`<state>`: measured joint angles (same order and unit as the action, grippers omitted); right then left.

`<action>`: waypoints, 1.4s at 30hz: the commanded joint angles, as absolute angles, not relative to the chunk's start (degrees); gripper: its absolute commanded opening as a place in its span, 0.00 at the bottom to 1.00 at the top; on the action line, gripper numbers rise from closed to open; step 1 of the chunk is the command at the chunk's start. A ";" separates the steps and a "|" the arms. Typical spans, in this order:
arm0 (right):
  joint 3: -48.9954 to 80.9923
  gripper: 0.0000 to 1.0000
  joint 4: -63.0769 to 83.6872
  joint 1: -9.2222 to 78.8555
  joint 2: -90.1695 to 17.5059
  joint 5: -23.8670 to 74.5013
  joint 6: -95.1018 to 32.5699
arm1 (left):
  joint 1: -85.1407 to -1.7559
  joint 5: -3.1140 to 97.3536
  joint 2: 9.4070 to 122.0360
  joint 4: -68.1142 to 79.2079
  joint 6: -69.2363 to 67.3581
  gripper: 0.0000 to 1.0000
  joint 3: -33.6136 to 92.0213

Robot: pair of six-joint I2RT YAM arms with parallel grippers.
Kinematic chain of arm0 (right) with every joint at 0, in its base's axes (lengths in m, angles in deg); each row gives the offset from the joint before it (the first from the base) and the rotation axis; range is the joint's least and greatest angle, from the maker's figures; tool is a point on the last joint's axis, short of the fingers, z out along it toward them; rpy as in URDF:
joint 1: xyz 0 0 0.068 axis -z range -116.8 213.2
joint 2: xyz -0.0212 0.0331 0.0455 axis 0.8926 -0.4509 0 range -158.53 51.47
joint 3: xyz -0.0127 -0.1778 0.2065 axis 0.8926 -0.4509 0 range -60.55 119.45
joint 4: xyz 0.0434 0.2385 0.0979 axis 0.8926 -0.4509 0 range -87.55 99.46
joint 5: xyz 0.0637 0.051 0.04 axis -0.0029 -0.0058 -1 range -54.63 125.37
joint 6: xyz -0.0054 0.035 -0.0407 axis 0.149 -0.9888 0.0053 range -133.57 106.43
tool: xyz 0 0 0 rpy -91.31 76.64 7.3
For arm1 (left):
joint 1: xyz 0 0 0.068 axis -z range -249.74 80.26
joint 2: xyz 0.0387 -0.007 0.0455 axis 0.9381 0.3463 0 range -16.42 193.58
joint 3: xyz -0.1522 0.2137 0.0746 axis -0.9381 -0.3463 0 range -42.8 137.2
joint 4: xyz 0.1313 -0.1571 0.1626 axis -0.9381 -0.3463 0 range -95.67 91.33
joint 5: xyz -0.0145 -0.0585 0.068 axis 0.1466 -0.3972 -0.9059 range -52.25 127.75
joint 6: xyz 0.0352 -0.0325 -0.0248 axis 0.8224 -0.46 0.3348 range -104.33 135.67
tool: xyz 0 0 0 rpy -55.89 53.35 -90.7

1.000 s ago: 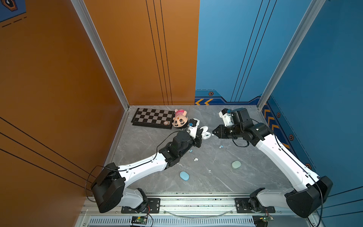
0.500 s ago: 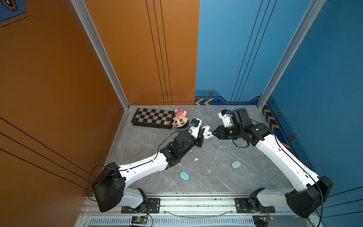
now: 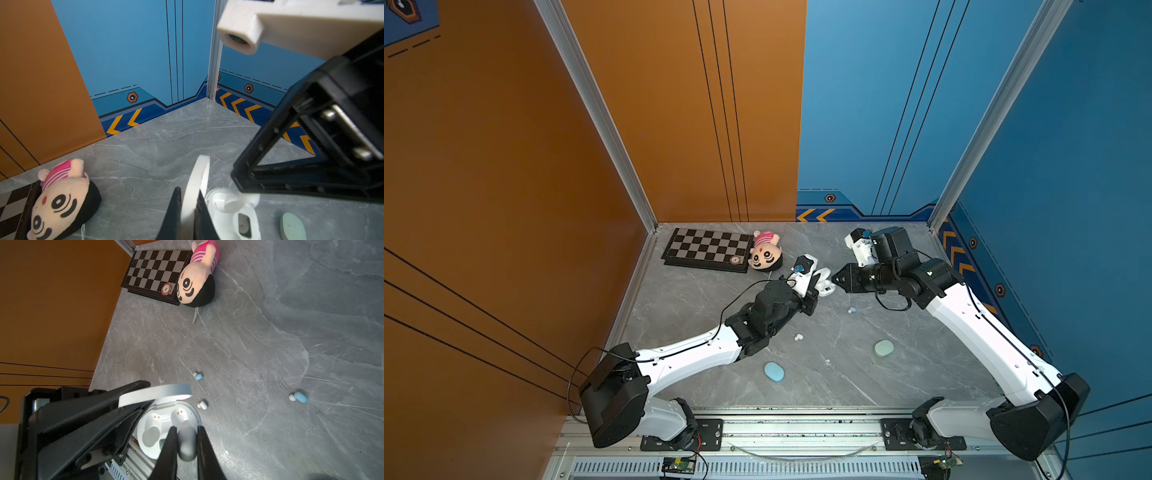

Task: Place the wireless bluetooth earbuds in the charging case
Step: 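Carry the earbud with the right gripper over the open case, then lower the earbud into the case slot and open the right gripper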

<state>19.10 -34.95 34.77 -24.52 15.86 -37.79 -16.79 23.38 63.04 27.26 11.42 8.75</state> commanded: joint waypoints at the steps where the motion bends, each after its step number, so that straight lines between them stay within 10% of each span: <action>1: 19.79 0.16 -35.25 34.24 -24.10 16.42 -36.87 | -16.11 22.89 63.12 28.09 11.98 0.00 10.98; 42: 18.90 0.31 -33.22 33.67 -24.55 17.97 -37.51 | -15.47 23.92 63.73 28.13 10.76 0.00 11.52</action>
<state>19.10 -34.47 33.92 -24.54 18.64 -37.82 -16.02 23.64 63.21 27.28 11.15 9.74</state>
